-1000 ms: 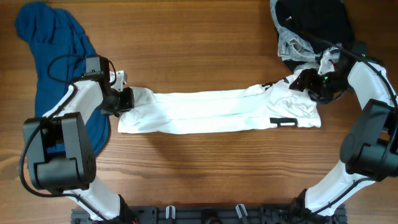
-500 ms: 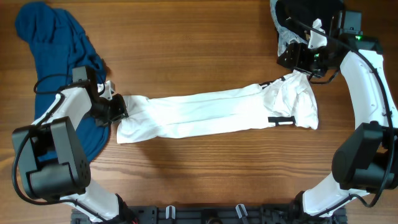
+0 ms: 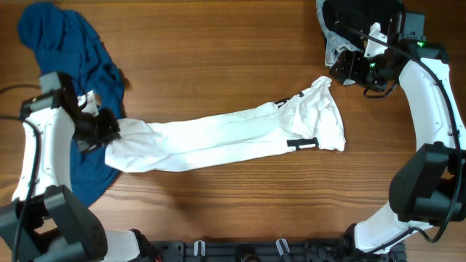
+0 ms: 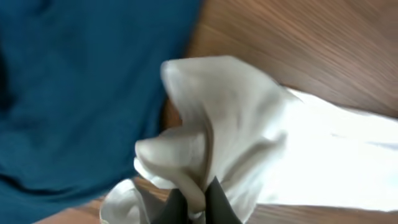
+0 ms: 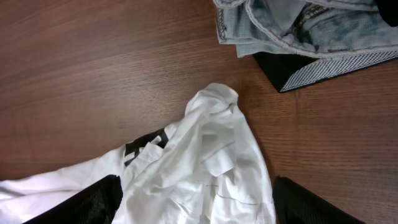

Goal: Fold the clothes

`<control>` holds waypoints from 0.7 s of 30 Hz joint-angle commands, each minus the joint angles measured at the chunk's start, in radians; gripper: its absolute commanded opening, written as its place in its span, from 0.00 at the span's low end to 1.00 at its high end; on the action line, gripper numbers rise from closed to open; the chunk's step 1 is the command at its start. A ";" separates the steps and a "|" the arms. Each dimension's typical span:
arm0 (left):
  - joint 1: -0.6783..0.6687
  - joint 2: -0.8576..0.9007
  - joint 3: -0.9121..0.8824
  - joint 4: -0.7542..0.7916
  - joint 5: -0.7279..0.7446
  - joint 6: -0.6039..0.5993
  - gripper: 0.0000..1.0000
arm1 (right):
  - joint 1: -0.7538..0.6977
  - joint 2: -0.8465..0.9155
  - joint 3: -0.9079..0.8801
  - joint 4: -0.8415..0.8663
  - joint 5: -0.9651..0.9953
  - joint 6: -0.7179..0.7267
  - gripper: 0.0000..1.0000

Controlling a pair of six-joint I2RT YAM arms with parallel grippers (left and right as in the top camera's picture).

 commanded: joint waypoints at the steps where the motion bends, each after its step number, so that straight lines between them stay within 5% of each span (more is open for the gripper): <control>1: -0.130 -0.013 0.021 -0.034 -0.003 -0.041 0.04 | -0.005 -0.019 0.020 0.007 0.014 0.004 0.83; 9: -0.539 0.023 0.021 0.157 0.009 -0.346 0.04 | -0.005 -0.019 0.020 0.008 0.014 0.003 0.82; 21: -0.747 0.154 0.021 0.483 0.168 -0.478 0.04 | -0.004 -0.018 0.020 0.011 0.014 0.004 0.83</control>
